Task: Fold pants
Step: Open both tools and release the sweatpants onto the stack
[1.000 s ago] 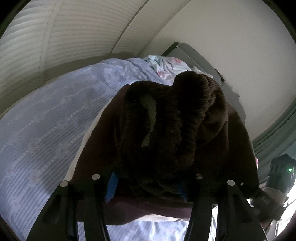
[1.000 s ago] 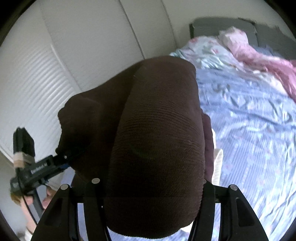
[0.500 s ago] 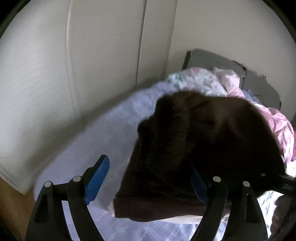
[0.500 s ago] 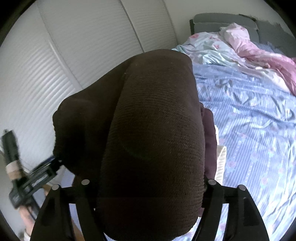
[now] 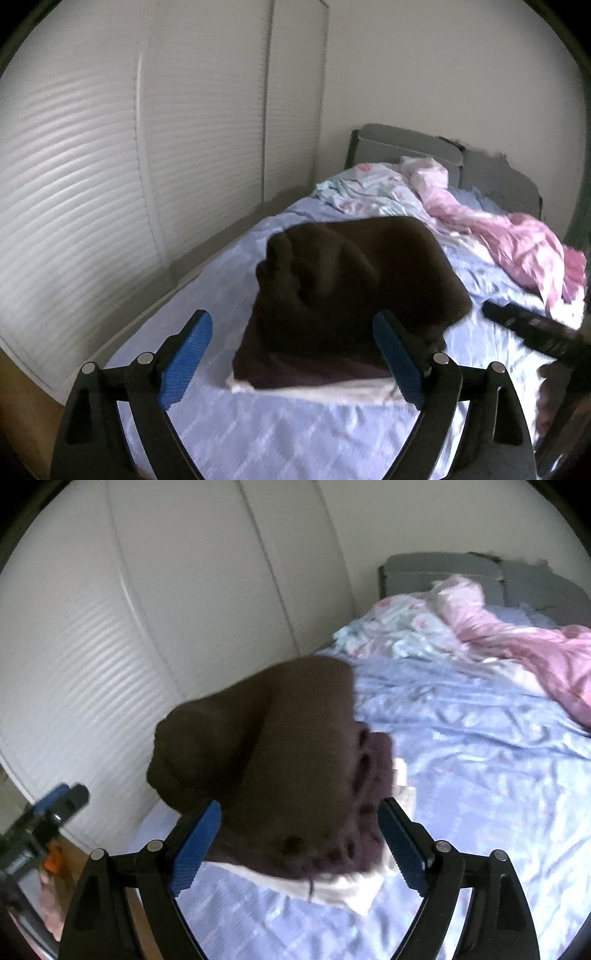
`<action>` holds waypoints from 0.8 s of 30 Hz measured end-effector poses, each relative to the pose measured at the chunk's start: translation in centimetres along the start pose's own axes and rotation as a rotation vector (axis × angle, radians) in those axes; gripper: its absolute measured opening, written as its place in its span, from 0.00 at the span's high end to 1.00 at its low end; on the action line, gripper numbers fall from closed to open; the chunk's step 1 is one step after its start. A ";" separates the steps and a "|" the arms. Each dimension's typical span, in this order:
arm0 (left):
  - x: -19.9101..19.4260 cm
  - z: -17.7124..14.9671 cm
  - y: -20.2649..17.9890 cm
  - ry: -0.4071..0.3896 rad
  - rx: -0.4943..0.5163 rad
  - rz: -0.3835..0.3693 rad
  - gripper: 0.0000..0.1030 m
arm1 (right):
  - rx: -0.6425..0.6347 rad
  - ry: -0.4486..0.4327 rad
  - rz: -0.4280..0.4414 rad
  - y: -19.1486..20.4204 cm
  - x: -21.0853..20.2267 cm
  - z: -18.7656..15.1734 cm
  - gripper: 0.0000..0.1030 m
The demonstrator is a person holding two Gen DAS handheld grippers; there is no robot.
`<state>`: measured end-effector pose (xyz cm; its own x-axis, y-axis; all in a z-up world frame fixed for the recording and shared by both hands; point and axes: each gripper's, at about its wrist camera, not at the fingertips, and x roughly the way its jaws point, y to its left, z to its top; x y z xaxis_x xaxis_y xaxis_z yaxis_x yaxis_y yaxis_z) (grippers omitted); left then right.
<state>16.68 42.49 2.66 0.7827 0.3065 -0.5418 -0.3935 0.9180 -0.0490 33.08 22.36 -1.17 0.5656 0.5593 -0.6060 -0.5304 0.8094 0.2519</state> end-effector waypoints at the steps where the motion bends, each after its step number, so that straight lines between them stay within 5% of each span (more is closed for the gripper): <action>1: -0.7 -0.4 -0.4 -0.003 0.014 -0.002 0.08 | 0.008 -0.015 -0.013 -0.6 -1.9 -0.5 0.15; 15: -14.5 -8.4 -16.6 -0.095 0.384 -0.280 0.00 | -0.028 -0.054 -0.328 -7.3 -23.5 -12.0 0.09; 24: -19.3 -13.2 -25.9 -0.083 0.470 -0.423 0.00 | 0.015 -0.137 -0.498 -10.4 -33.6 -18.9 0.09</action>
<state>5.35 9.48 3.29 0.8665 -0.1054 -0.4880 0.1963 0.9706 0.1389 7.67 -8.23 2.36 0.8253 0.1225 -0.5512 -0.1668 0.9855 -0.0307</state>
